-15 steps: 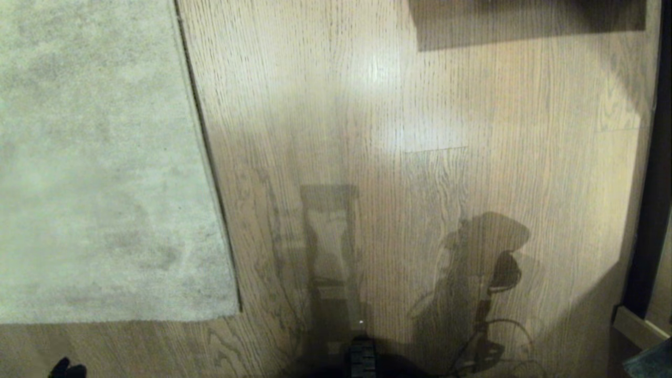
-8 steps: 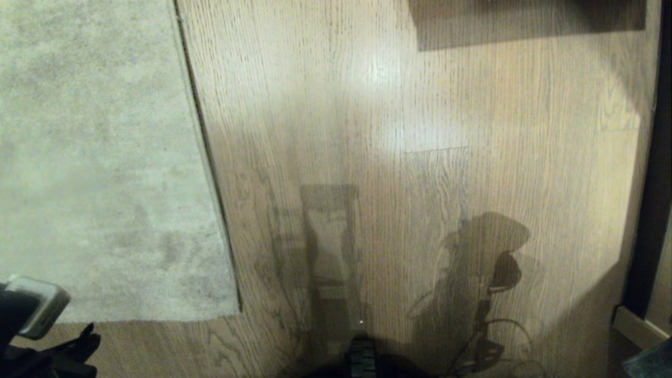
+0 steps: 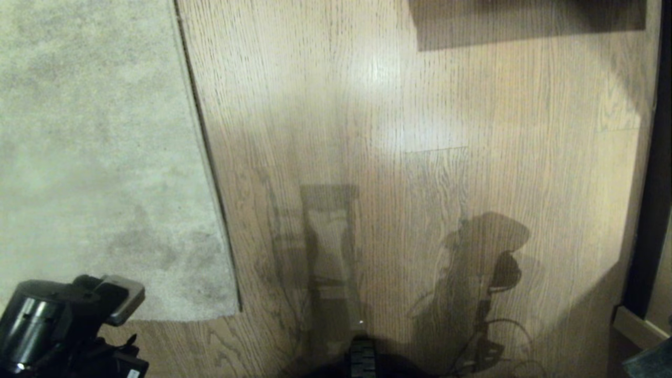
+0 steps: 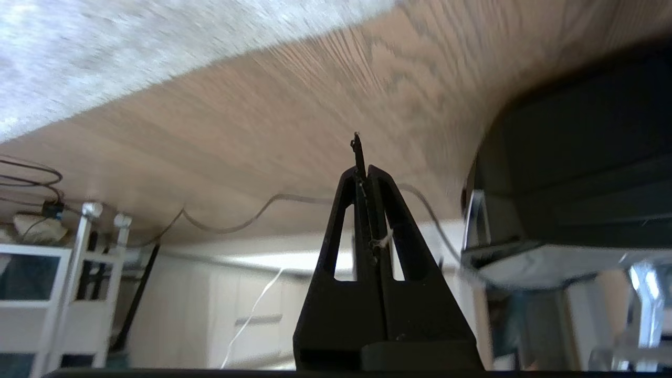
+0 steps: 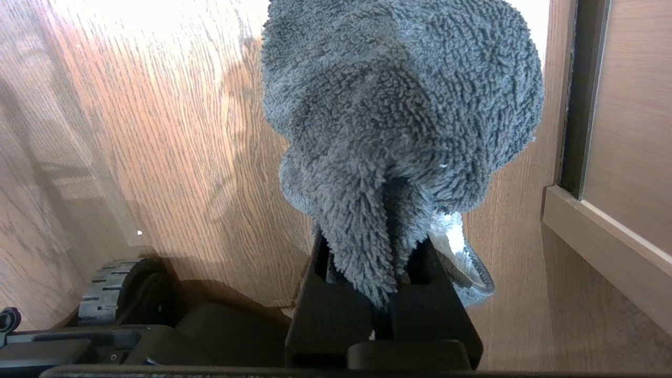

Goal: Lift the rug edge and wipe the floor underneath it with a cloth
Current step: Lift up the carpet

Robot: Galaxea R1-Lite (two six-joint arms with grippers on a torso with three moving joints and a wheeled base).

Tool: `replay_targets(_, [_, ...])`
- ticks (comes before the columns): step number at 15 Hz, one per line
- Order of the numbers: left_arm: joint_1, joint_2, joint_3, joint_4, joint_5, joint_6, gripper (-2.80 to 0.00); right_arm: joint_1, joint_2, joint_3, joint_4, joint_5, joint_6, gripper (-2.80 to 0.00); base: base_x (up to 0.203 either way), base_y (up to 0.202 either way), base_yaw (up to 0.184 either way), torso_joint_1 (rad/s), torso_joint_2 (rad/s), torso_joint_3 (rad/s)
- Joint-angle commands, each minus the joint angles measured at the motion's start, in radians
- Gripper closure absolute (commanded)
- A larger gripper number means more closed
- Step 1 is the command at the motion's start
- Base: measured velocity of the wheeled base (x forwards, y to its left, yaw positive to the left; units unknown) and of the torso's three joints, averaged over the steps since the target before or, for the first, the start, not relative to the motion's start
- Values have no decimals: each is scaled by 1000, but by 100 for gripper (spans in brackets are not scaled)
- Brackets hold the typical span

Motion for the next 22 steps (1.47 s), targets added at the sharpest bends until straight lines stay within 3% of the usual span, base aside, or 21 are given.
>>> replay_targets(1, [-1,128,-22,1,5,-3,0,0,1,0,1,0,0,0,0,0,0,0,0,0])
replay_targets(4, [4,235,-62,1,29,-9,0,0,1,0,-1,0,0,0,0,0,0,0,0,0])
replay_targets(7, [4,340,-110,1,68,-55,0,0,1,0,-1,0,0,0,0,0,0,0,0,0])
replay_targets(14, [5,475,-226,-1,82,-70,0,0,1,0,-1,0,0,0,0,0,0,0,0,0])
replay_targets(15, [4,488,-246,-1,89,-70,-159,0,1,0,-1,0,0,0,0,0,0,0,0,0])
replay_targets(16, [4,503,-266,-2,101,-69,-280,0,1,0,-1,0,0,0,0,0,0,0,0,0])
replay_targets(19, [5,548,-326,2,100,-55,-280,0,1,0,-1,0,0,0,0,0,0,0,0,0])
replay_targets(22, [36,597,-411,5,99,82,-280,0,1,0,-1,0,0,0,0,0,0,0,0,0])
